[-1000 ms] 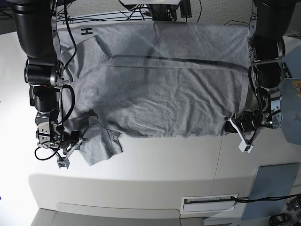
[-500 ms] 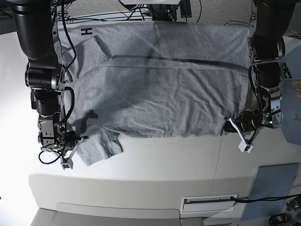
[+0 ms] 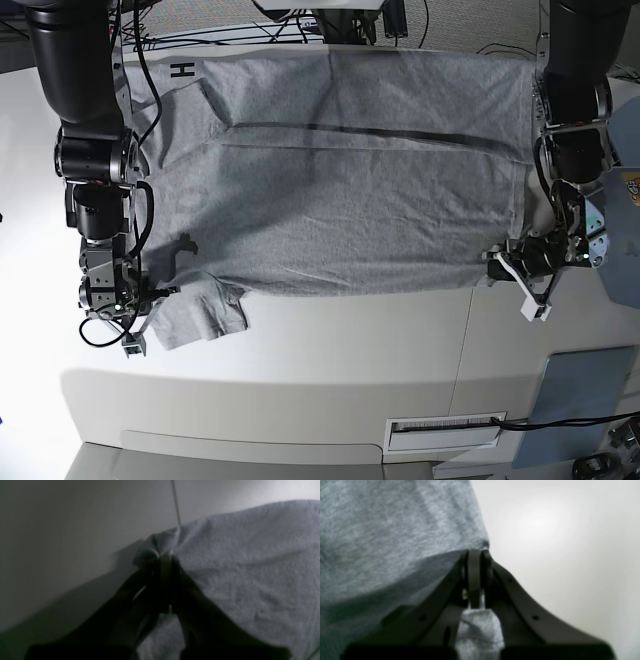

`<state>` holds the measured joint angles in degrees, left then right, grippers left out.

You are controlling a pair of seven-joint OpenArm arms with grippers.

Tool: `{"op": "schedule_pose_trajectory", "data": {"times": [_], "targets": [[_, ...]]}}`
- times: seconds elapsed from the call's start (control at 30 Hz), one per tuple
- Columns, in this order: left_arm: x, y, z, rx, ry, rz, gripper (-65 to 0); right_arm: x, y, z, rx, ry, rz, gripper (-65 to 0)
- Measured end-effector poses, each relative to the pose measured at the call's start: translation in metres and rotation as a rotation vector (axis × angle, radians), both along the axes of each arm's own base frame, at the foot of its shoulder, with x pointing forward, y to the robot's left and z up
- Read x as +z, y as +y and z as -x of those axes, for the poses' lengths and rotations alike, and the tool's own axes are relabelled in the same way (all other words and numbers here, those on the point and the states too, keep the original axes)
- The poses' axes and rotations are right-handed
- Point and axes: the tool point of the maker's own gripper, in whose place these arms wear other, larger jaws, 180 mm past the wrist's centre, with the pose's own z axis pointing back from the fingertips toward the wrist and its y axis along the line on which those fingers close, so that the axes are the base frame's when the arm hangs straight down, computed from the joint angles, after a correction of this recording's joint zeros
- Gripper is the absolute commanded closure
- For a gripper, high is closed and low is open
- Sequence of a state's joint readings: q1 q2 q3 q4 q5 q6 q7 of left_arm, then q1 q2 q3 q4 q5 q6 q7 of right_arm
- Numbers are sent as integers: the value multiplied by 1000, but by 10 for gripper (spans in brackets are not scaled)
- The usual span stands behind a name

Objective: Fold the T-shirt properly
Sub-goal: 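Lift the hem and fold it over toward the collar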

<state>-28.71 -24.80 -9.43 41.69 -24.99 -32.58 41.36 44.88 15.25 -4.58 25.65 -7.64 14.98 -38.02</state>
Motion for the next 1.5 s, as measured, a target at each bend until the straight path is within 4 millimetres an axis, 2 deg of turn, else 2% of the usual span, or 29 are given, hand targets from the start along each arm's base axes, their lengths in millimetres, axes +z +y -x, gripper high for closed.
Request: {"op": "schedule_pose_trajectory", "data": {"times": [0.2,0.37,0.5,0.6,0.7,0.87,1.0,1.07,1.13,1.23,1.5], "targets": [[17,4,-5,6,-27,35,0,11,-1,7,11,-6,56,0],[24,3,-2,-9,-10,49,0,58,7,-2,46,-151,121,0],[32,-2,-1,-32,3,67,0,87,8,11,50,-217,137,0],[44,-7,-4,-53,-19,74,0,94,3,22,52,-233,124,0],[59,-7,-2,-38,-74,90,0,90,3,36,61,-225,142,0],[55,3,32,-43,-81,37,0,80,3,65,72,-216,162,0],[53,-3,47,-60,-89,6,0,98,-6,87,37,-266,173,0],[46,-4,60,-56,-76,17,0,102,-14,104,17,-279,183,0],[36,0,76,-40,-50,24,0,97,-19,124,4,-263,189,0],[34,7,95,-6,-50,67,0,92,-20,153,2,-244,198,0],[34,18,138,28,-55,107,0,108,-5,206,37,-260,239,0]]}}
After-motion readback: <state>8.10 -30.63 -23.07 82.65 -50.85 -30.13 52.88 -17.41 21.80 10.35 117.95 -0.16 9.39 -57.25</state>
